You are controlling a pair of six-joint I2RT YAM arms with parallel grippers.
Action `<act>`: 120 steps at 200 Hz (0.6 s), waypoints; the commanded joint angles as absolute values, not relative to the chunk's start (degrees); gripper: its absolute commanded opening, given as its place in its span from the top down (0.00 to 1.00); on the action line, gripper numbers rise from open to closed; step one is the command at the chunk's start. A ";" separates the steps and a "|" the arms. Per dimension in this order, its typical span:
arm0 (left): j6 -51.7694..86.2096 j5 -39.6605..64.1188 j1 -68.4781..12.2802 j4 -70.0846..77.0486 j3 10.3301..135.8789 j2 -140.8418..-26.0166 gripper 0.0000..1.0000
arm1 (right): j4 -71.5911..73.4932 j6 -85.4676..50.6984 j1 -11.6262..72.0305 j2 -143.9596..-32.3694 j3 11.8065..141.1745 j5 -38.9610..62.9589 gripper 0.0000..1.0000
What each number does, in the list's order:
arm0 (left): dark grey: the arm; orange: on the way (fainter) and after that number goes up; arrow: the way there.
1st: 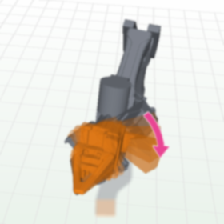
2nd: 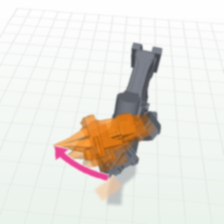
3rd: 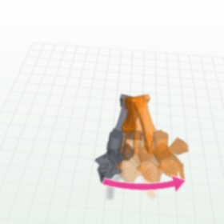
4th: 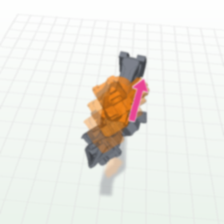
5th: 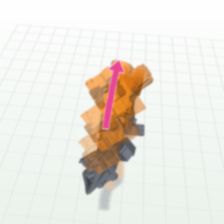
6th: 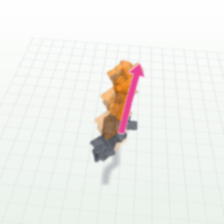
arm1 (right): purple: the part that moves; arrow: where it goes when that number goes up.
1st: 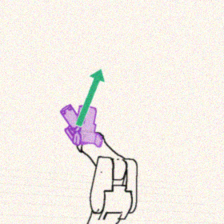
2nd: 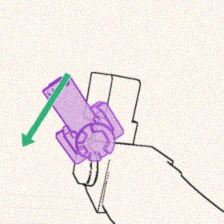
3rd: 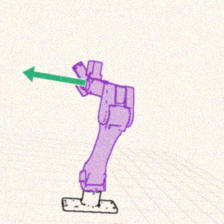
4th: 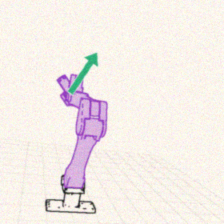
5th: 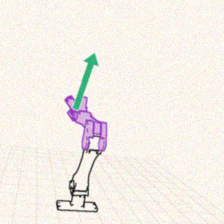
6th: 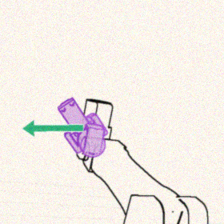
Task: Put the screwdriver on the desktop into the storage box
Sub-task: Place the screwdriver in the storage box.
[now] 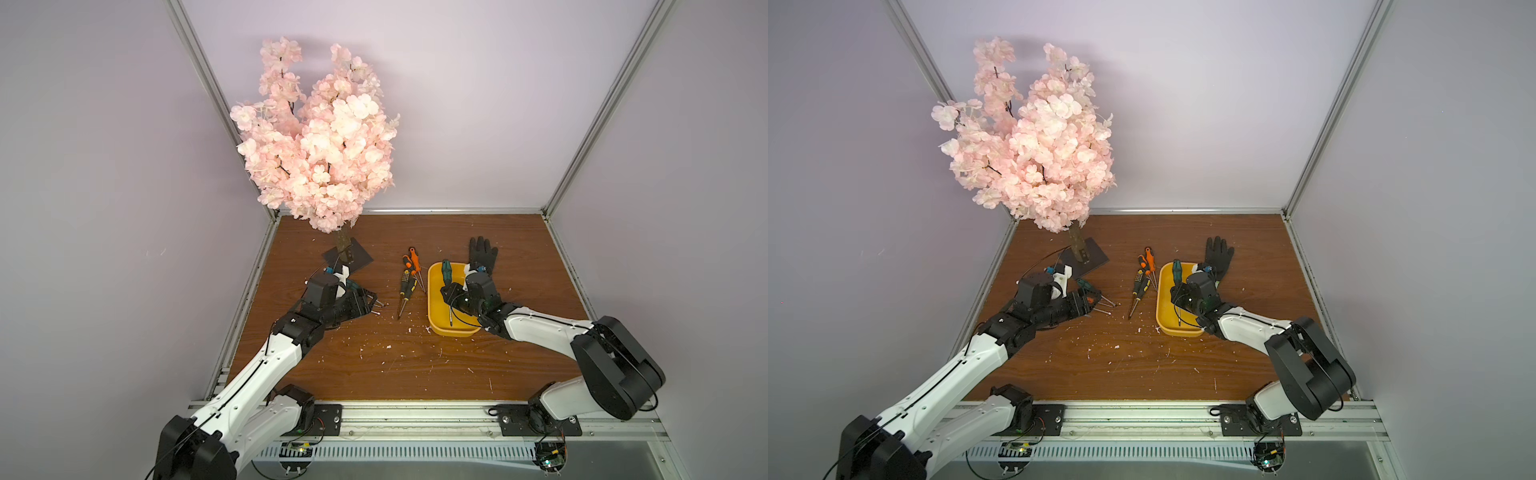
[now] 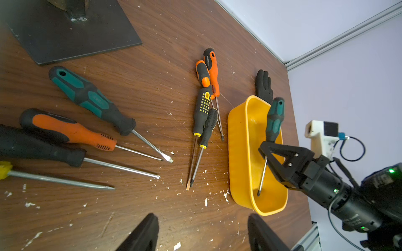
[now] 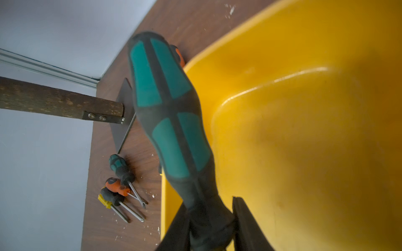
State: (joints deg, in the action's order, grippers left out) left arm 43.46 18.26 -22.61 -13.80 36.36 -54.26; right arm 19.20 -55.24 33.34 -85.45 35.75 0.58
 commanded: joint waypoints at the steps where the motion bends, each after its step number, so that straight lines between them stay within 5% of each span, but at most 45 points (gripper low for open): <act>1: 44.61 17.18 -23.28 -12.53 35.27 -53.36 0.32 | 24.52 -59.75 33.30 -86.38 35.95 3.04 0.87; 71: 44.96 17.31 -23.55 -10.98 34.90 -55.18 0.32 | 24.01 -60.03 33.22 -93.65 40.36 6.67 0.79; 120: 44.93 17.03 -23.64 -10.72 34.63 -55.55 0.32 | 21.45 -58.05 33.21 -94.76 42.91 7.73 0.58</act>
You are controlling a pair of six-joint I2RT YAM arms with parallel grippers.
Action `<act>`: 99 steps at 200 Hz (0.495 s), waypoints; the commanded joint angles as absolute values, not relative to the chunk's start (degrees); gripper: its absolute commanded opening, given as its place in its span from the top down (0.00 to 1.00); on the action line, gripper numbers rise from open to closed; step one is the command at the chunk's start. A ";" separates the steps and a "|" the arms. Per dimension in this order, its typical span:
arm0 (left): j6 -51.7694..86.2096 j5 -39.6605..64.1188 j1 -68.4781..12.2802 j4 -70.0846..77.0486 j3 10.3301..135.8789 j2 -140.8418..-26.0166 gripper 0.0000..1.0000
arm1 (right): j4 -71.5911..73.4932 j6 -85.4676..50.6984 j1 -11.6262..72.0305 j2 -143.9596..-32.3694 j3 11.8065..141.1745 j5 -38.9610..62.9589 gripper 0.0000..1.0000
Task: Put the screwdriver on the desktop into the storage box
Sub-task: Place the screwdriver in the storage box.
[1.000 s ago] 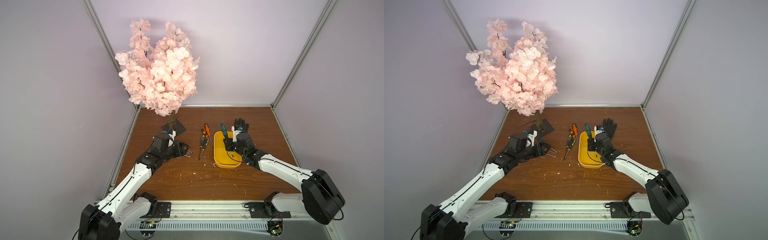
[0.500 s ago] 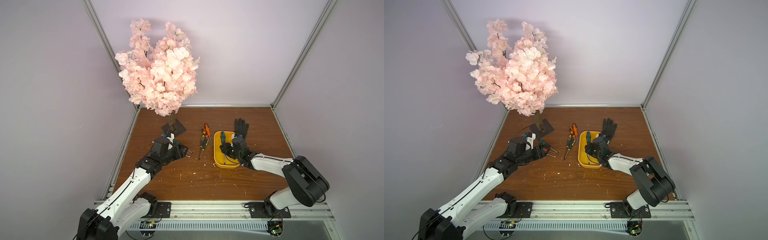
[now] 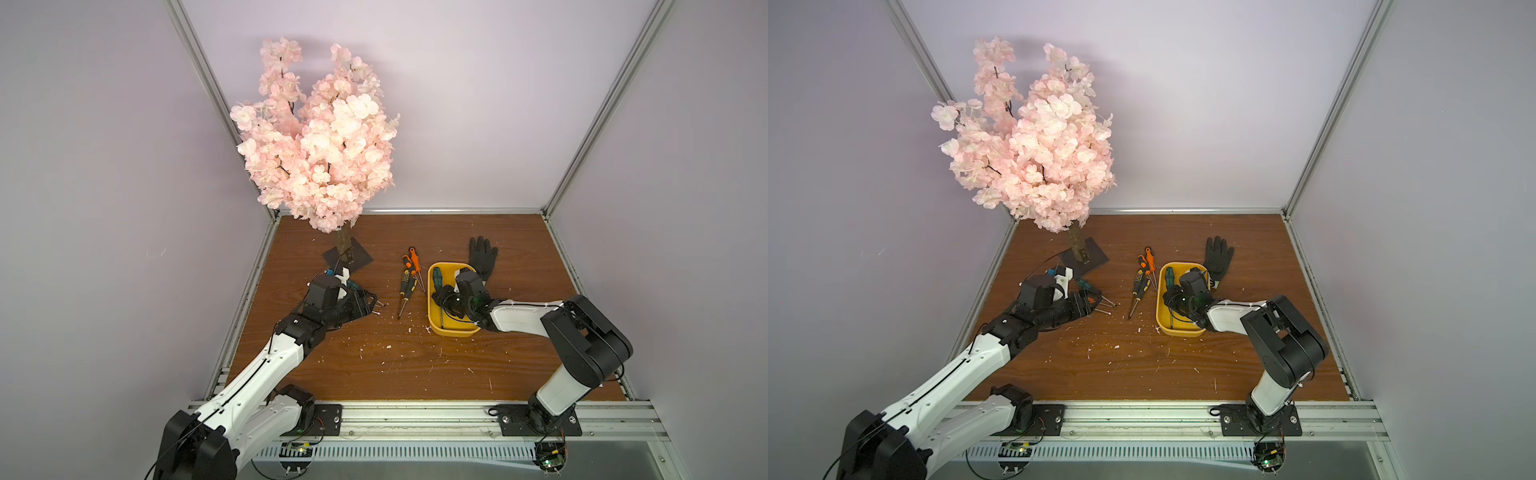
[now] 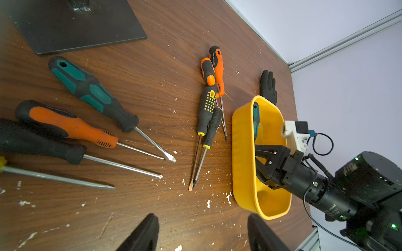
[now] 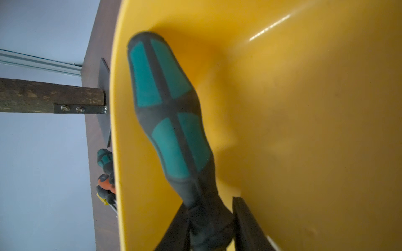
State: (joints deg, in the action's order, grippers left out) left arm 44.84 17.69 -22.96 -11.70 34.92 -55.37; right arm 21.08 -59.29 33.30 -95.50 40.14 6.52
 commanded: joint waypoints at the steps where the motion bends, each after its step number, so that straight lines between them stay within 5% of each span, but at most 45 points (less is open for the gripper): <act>1: 44.96 16.95 -23.60 -10.72 34.63 -55.55 0.32 | 21.36 -58.03 33.22 -94.75 42.99 7.73 0.58; 24: 44.86 16.88 -23.64 -10.46 34.72 -56.05 0.32 | 20.28 -57.25 33.12 -94.40 43.33 7.71 0.51; 99: 44.15 17.04 -23.65 -9.58 35.79 -58.60 0.32 | 16.25 -52.56 32.80 -90.61 44.71 6.18 0.51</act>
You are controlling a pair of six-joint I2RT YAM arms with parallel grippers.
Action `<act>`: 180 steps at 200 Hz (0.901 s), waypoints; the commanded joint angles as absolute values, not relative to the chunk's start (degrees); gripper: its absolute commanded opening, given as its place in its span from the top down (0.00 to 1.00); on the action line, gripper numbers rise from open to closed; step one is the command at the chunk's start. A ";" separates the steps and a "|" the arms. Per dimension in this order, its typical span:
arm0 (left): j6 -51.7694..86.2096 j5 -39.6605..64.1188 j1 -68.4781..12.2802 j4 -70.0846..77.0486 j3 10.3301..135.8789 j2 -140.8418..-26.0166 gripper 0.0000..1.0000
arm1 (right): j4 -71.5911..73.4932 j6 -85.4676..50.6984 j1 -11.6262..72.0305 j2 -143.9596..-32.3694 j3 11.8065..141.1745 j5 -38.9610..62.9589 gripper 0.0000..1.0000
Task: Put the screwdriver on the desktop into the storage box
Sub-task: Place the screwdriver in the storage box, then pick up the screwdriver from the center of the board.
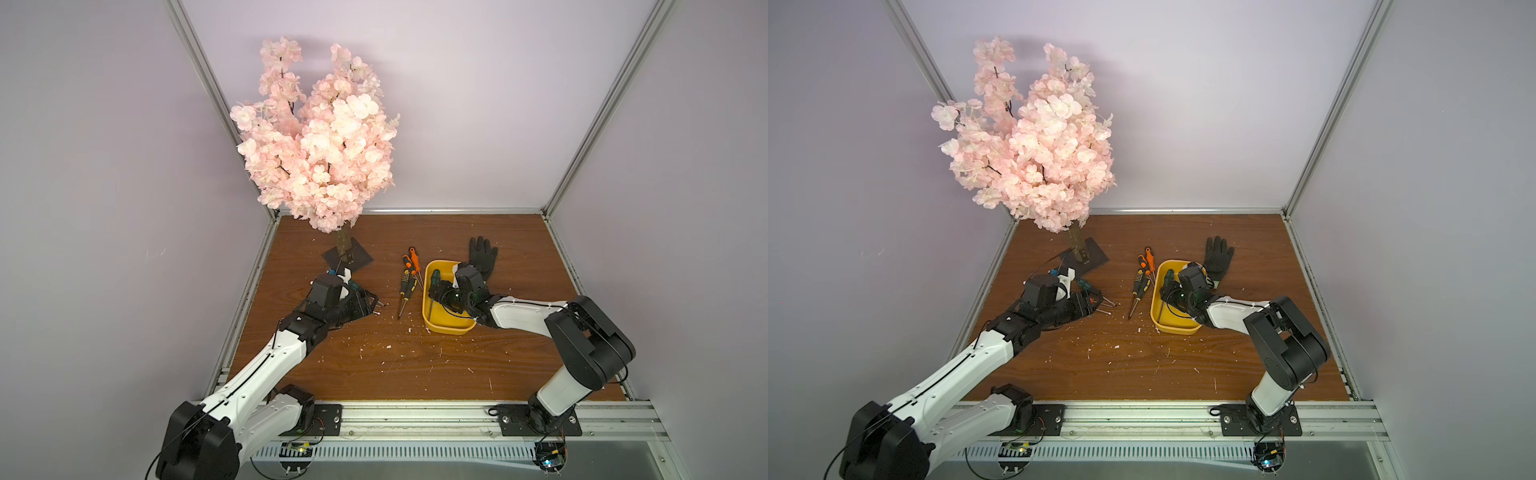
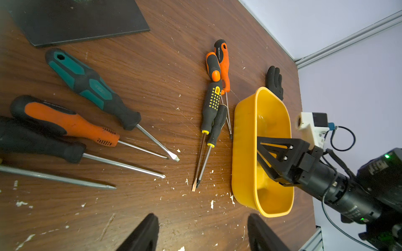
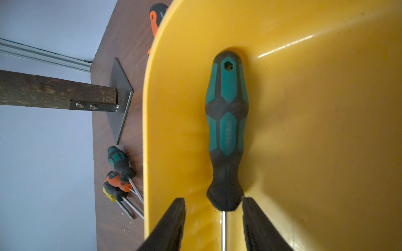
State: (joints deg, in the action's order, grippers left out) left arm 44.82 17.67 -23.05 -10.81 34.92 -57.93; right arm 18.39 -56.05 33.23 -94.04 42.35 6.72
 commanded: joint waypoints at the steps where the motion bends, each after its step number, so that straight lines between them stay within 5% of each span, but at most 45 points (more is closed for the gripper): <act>1: 44.13 17.04 -23.65 -9.58 35.83 -58.70 0.32 | 16.13 -52.51 32.84 -90.57 44.72 6.17 0.51; 180: 43.77 14.92 -31.73 -4.38 43.35 -74.27 0.43 | -2.93 -31.58 32.87 -76.50 50.83 -0.01 0.57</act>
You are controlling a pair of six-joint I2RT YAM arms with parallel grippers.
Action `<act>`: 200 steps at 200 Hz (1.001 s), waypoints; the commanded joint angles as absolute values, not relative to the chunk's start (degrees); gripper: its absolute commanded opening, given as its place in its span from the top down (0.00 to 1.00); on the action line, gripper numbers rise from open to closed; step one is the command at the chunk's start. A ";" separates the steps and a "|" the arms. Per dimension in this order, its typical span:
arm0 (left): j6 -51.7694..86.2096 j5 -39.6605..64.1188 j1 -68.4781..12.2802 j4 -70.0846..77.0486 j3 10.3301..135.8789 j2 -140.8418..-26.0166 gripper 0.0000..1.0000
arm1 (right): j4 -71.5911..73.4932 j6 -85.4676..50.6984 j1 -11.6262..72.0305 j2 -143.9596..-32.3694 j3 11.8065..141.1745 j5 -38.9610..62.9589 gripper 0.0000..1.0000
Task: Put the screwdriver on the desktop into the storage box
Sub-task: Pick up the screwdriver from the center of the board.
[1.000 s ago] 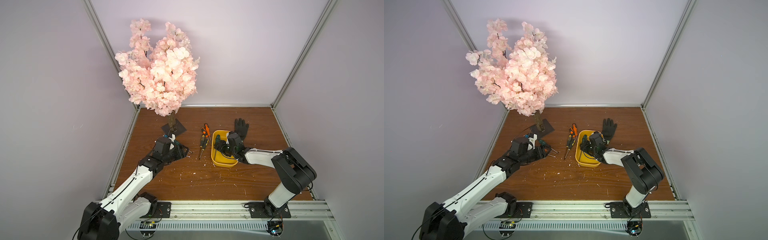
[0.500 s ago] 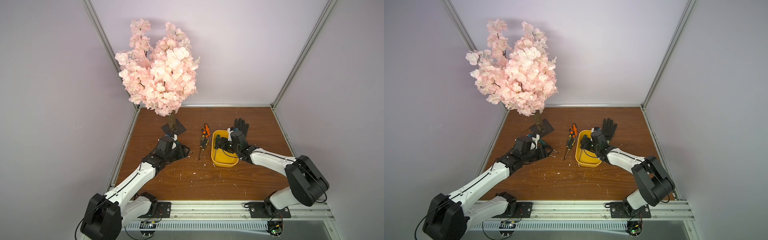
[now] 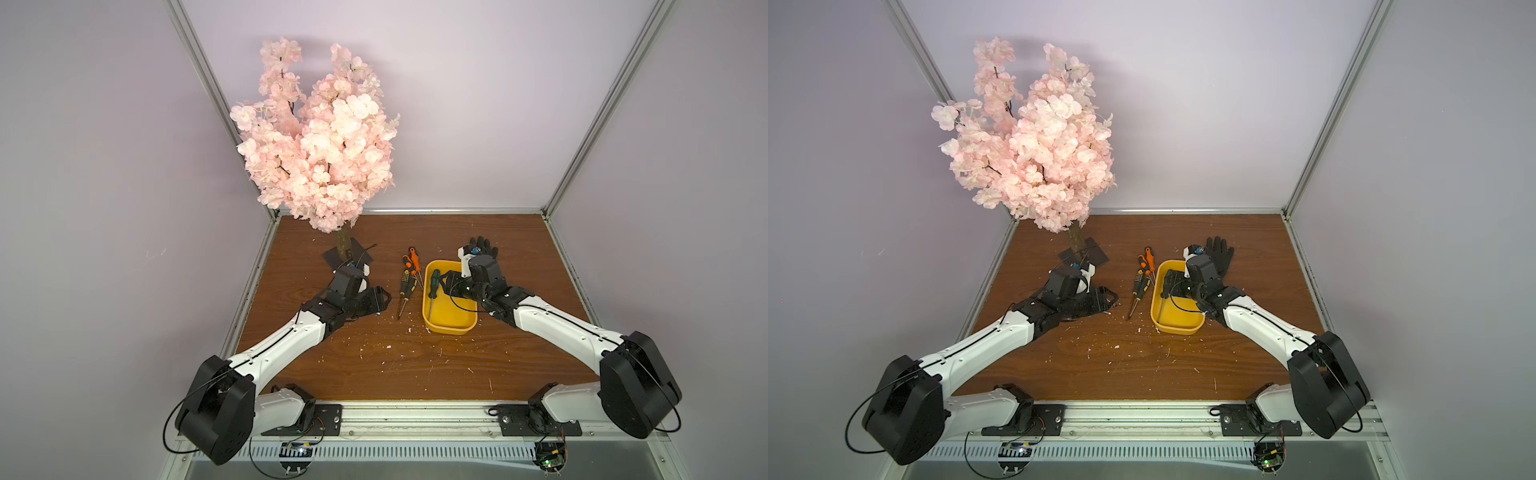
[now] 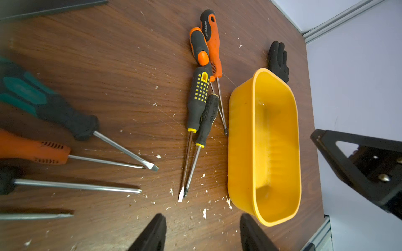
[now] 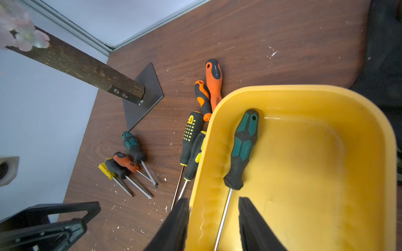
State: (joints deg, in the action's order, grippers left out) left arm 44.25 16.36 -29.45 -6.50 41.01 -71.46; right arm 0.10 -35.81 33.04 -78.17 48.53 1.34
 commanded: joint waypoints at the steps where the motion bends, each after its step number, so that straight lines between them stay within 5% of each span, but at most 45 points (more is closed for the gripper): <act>1: 43.82 14.89 -31.82 -4.34 43.43 -74.44 0.43 | -3.00 -31.52 32.87 -76.48 50.86 0.00 0.57; 109: 44.97 6.68 -36.91 -8.69 58.89 -93.64 0.54 | -6.04 -25.72 32.47 -72.48 51.23 -1.57 0.58; 200: 44.92 1.74 -37.18 -10.63 44.97 -76.42 0.49 | -20.63 -17.94 32.08 -105.73 89.17 3.83 0.60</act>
State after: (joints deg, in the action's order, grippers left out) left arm 45.25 4.84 -36.53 -8.03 47.75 -82.00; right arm -13.82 -20.95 32.23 -98.28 79.42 2.11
